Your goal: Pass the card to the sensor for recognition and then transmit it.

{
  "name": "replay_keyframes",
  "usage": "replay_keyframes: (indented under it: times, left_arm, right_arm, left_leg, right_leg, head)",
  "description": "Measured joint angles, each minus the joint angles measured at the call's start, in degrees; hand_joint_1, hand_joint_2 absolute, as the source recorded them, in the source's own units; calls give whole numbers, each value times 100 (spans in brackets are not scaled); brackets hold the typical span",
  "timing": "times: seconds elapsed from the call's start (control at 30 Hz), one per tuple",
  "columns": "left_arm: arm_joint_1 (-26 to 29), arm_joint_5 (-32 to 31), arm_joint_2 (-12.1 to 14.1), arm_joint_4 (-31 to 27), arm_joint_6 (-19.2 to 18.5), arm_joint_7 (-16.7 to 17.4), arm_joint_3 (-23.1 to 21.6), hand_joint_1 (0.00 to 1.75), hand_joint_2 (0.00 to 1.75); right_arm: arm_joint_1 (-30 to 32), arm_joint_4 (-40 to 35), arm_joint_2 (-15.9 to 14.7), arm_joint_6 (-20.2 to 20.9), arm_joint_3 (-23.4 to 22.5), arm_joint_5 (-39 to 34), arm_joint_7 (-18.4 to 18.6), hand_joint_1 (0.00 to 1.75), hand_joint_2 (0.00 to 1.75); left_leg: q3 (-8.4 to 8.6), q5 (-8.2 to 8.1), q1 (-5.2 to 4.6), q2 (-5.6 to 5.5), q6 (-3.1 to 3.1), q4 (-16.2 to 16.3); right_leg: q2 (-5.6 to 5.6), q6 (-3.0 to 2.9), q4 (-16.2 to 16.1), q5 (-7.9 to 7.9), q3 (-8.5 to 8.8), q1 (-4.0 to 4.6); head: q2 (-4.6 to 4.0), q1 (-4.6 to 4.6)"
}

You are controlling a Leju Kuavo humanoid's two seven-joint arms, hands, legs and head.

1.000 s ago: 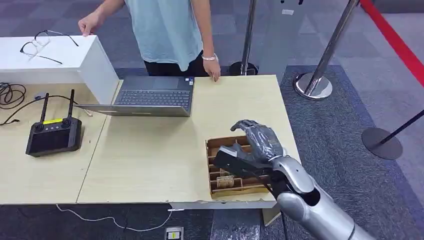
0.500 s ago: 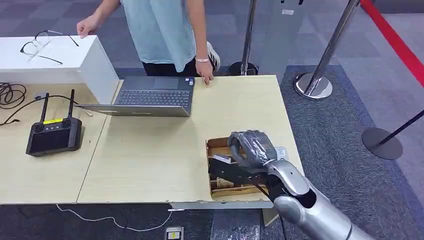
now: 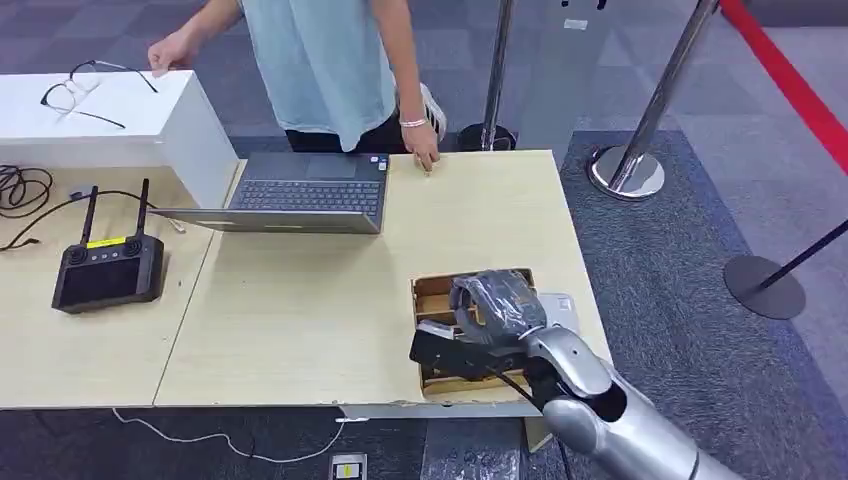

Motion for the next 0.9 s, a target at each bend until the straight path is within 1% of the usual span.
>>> replay_keyframes:
  times: [0.17, 0.27, 0.3, 0.37, 0.4, 0.5, 0.57, 0.6, 0.67, 0.7, 0.9]
  left_arm:
    - [0, 0, 0, 0, 0, 9, 0, 0, 175]
    - [0, 0, 0, 0, 0, 9, 0, 0, 175]
    - [0, 0, 0, 0, 0, 9, -2, 0, 175]
    - [0, 0, 0, 0, 0, 9, 0, 0, 175]
    - [0, 0, 0, 0, 0, 9, 0, 0, 175]
    - [0, 0, 0, 0, 0, 9, 0, 0, 175]
    - [0, 0, 0, 0, 0, 9, 0, 0, 175]
    - [0, 0, 0, 0, 0, 9, 0, 0, 175]
    - [0, 0, 0, 0, 0, 9, 0, 0, 175]
    - [0, 0, 0, 0, 0, 9, 0, 0, 175]
    - [0, 0, 0, 0, 0, 9, 0, 0, 175]
  right_arm:
    - [4, 24, 0, 7, 35, -20, 0, 126, 175]
    - [7, 32, 0, 15, 70, -20, 0, 115, 175]
    - [8, 42, 0, 17, 76, -20, 2, 115, 175]
    - [11, 46, 0, 26, 83, -20, 2, 103, 175]
    - [13, 46, 0, 28, 96, -20, 2, 94, 175]
    - [34, 48, 0, 52, 109, -20, 2, 96, 175]
    - [43, 48, 0, 59, 112, -20, 4, 94, 175]
    - [43, 50, 0, 61, 112, -20, 11, 86, 175]
    - [44, 52, 0, 63, 112, -20, 11, 82, 175]
    - [45, 55, 0, 66, 114, -20, 13, 75, 175]
    - [50, 57, 0, 68, 112, -24, 20, 75, 175]
  left_leg:
    - [0, 0, 0, 0, 0, 0]
    - [0, 0, 0, 0, 0, 0]
    - [0, 0, 0, 0, 0, 0]
    - [0, 0, 0, 0, 0, 0]
    - [1, 0, 0, 1, 0, 0]
    - [0, 0, 0, 0, 0, 0]
    - [0, 0, 0, 0, 0, 0]
    - [0, 0, 0, 1, 0, 0]
    - [0, 0, 0, 0, 0, 0]
    - [1, 0, 0, 0, 0, 0]
    - [0, 0, 0, 0, 0, 0]
  right_leg:
    - [0, 0, 0, 0, 0, 0]
    - [0, 0, 0, 0, 0, 0]
    - [0, 0, 0, 0, 0, 0]
    - [0, 0, 0, 0, -1, 0]
    - [0, 0, 0, 0, 0, 0]
    - [0, 0, 0, 0, -1, 0]
    - [0, 0, 0, 0, -1, 0]
    - [0, 0, 0, 0, -1, 0]
    - [0, 0, 0, 0, -1, 0]
    - [0, 0, 0, 0, -1, 0]
    - [0, 0, 0, 0, -1, 0]
  head:
    - [0, 0]
    - [0, 0]
    - [0, 0]
    - [0, 0]
    - [0, 0]
    - [0, 0]
    - [0, 0]
    - [0, 0]
    - [0, 0]
    - [0, 0]
    - [0, 0]
